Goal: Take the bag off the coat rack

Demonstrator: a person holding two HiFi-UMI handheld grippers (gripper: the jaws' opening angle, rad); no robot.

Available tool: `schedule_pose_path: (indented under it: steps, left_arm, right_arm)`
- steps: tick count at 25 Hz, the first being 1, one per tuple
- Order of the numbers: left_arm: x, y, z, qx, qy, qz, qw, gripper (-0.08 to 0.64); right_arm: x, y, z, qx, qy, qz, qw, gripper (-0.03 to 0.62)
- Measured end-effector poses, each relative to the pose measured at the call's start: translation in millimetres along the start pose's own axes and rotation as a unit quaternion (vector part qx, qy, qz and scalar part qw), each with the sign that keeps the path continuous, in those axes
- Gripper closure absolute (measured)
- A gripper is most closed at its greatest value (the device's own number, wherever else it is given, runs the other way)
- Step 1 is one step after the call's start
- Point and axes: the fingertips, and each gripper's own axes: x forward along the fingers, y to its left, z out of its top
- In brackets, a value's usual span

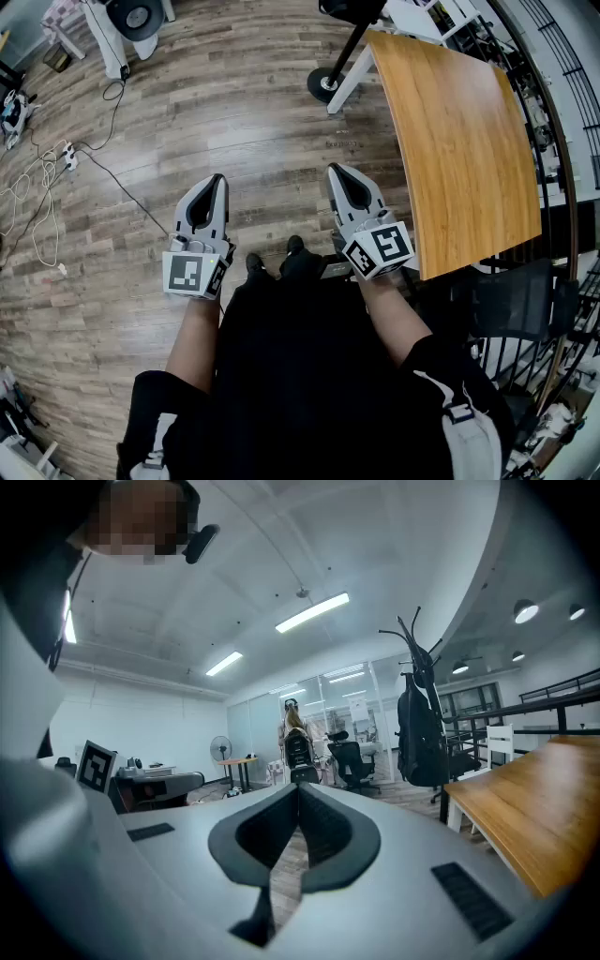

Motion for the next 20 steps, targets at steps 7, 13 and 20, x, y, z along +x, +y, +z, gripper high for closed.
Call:
schedule_pose_path:
  steps: [7, 13, 20]
  left_arm:
    - [-1.5, -8.8, 13.2, 0.011, 0.003, 0.017, 0.9998, 0.545]
    - [4.2, -22.4, 9.8, 0.039, 0.012, 0.025, 0.9988, 0.545]
    - [0.7, -32.2, -3.1, 0.018, -0.004, 0.04, 0.999, 0.545]
  right_arm:
    - [-11.5, -0.1, -0.4, -0.004, -0.02, 0.031, 0.999, 0.56]
    - [-15.7, -11.9, -5.6, 0.012, -0.022, 0.049, 0.998, 0.56]
    - [-25.2, -27.0, -17.7, 0.058, -0.036, 0.064, 0.996, 0.56]
